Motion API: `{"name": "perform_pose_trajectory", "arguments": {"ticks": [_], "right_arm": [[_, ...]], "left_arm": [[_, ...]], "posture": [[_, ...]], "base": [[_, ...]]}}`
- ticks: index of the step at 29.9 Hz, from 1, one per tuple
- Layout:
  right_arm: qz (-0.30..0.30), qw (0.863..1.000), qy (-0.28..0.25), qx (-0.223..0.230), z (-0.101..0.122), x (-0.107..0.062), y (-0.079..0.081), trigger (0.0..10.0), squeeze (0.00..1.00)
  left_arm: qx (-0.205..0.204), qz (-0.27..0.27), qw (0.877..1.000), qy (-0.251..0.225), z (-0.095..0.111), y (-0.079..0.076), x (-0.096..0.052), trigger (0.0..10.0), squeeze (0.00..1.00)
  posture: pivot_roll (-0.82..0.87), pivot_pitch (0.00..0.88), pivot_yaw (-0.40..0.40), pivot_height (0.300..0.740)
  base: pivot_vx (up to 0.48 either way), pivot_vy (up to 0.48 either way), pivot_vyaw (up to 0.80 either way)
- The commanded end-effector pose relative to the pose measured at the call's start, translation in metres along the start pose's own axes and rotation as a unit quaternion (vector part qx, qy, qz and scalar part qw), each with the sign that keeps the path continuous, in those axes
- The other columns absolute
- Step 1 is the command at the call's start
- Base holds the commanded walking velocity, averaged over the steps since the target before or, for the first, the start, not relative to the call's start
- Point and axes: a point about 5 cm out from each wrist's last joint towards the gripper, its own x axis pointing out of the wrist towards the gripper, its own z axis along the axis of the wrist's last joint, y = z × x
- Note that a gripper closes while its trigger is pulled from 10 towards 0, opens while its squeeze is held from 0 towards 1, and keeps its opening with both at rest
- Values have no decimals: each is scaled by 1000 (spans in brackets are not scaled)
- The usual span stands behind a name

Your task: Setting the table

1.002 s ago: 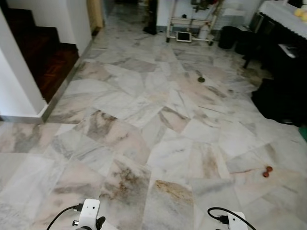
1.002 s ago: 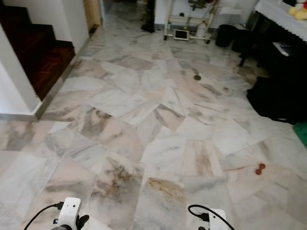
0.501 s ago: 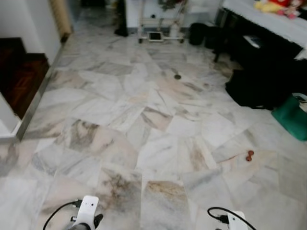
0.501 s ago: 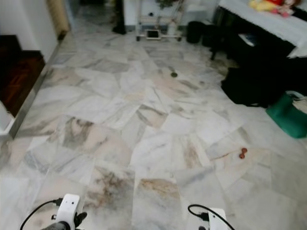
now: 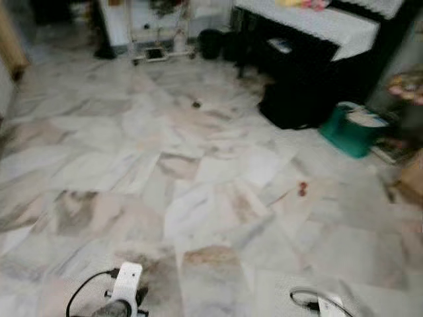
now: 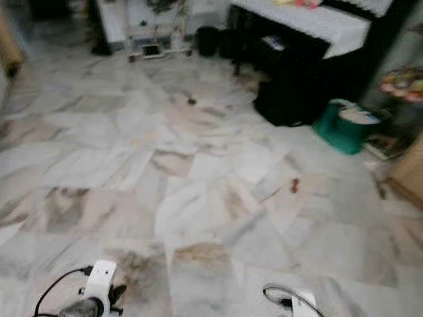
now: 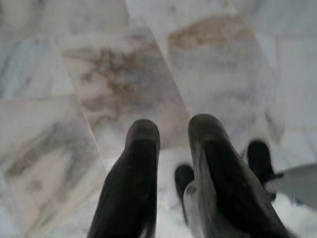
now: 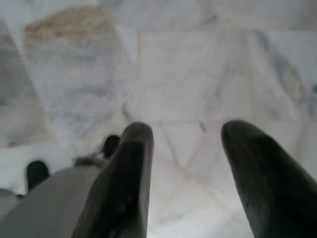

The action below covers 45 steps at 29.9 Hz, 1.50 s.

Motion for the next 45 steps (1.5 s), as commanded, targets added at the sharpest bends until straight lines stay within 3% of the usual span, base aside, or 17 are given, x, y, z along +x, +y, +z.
{"name": "perform_pose_trajectory", "arguments": {"ticks": [1,45], "right_arm": [[-6,1000,6,-3,-4,-1,-5,10000,0],[-19,1000,3,-6,-1,-1,-8,10000,0]], "left_arm": [[1,-4,1000,8,-2,-3,0,10000,0],[-16,1,1000,3,2,-7,2,10000,0]], "posture": [[112,0,-23,740],[102,0,-34,740]], "base": [[0,0,-763],[0,0,-758]]}}
